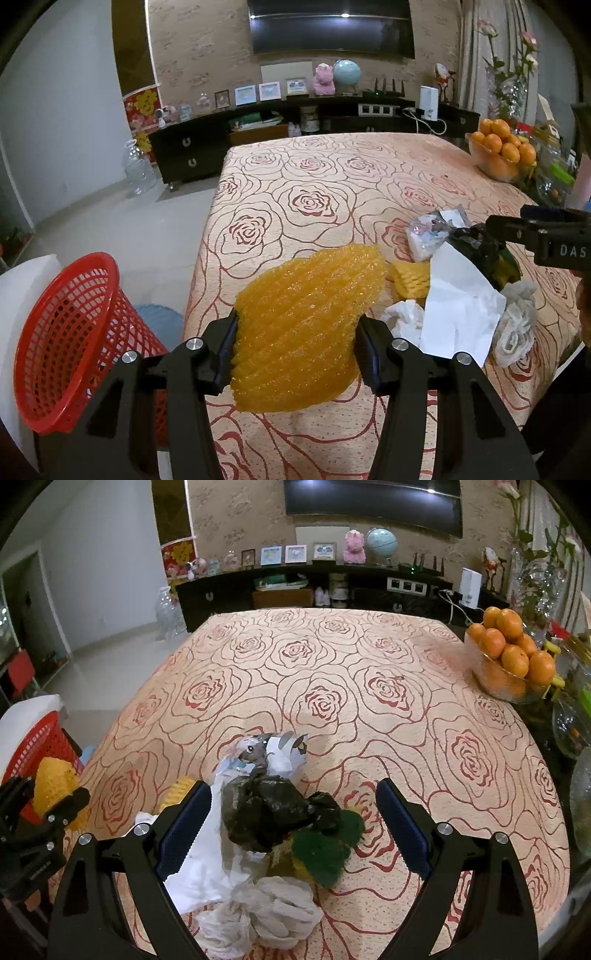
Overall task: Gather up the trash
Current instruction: 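Lift the yellow net with the left tool while the right tool grasps the black plastic bag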
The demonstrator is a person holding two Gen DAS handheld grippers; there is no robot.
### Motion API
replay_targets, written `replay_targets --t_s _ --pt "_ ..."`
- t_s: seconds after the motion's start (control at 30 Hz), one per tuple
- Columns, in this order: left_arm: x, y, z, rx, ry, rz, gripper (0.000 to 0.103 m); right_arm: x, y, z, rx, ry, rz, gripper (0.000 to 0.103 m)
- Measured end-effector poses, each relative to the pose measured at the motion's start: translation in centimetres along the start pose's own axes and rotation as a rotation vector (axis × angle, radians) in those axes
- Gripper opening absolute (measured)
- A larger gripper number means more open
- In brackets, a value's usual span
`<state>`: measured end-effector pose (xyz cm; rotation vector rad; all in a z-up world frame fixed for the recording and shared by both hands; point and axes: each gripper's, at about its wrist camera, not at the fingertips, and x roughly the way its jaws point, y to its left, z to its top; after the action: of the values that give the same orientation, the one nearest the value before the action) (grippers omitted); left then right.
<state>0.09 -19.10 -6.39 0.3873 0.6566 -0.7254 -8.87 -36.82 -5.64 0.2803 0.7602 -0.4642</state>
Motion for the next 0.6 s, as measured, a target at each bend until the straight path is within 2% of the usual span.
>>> replay_targets --t_s 0.33,0.6 --pt "-0.2 0.9 0.1 -0.025 0.001 0.001 0.051 -0.2 -1.0 0.0 0.033 -0.009 -0.007 0.088" --pt "-1.4 3.6 0.3 -0.133 -0.027 -0.111 0.051 -0.7 -4.6 0.1 0.146 -0.013 0.008 0.088"
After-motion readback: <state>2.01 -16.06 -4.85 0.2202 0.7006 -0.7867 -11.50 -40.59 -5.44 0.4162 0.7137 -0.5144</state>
